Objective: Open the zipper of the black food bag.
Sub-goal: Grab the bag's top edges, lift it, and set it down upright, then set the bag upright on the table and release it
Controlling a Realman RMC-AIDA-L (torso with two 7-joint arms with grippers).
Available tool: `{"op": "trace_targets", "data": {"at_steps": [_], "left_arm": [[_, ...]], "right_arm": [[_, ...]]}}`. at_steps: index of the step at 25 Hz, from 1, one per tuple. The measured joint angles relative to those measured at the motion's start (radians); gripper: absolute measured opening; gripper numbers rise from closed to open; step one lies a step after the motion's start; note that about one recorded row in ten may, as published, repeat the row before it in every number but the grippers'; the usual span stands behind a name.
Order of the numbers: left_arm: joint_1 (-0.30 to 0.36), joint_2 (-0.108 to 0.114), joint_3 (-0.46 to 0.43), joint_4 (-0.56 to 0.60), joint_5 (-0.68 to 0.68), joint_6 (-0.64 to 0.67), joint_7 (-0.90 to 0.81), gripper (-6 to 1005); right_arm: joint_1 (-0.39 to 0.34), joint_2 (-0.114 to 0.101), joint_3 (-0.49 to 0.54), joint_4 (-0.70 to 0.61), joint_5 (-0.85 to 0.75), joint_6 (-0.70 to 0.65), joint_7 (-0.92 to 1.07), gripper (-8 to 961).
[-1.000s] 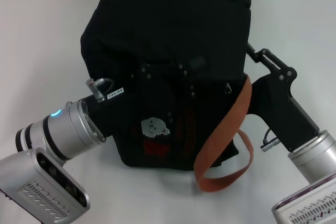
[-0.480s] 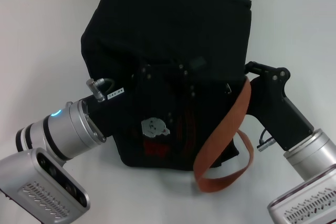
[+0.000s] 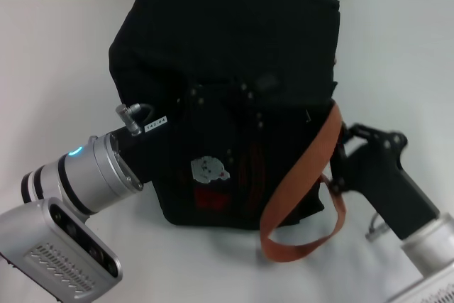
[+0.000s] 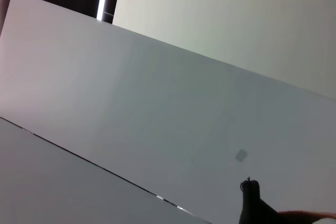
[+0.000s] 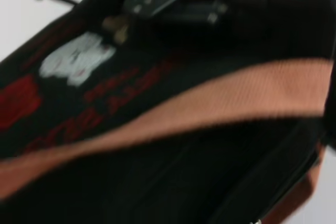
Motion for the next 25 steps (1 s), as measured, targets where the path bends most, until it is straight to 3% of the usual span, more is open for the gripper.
{"op": "trace_targets", "data": {"at_steps": [3,15,20,21,22,23,25], "left_arm": [[-0.003,0.0,-0.005,0.0,0.0,-0.003,0.0,94],[0.001,0.0,-0.018,-0.005,-0.003,-0.01,0.0,94],[0.009,0.0,-0.043,-0.04,-0.004,-0.014,-0.009,94],[0.014,0.0,-0.063,-0.056,-0.004,-0.017,-0.01,94],[0.019,0.0,-0.08,-0.069,-0.003,-0.021,-0.01,94],[0.054,0.0,-0.164,-0.124,-0.004,-0.042,-0.011,94],[0.07,0.0,-0.198,-0.146,-0.004,-0.052,-0.012,94]], "right_arm": [[-0.064,0.0,-0.001,-0.028,0.0,0.042,-0.014,3],[-0.093,0.0,0.0,-0.062,0.001,0.109,-0.022,9],[-0.129,0.0,0.006,-0.051,0.003,-0.088,-0.008,12],[-0.14,-0.001,0.004,-0.054,0.004,-0.174,0.022,13],[-0.14,-0.001,0.004,-0.054,0.004,-0.174,0.022,13],[-0.144,-0.003,0.005,-0.064,0.004,-0.233,0.087,14],[-0.144,-0.004,0.006,-0.071,0.004,-0.253,0.123,15]]}}
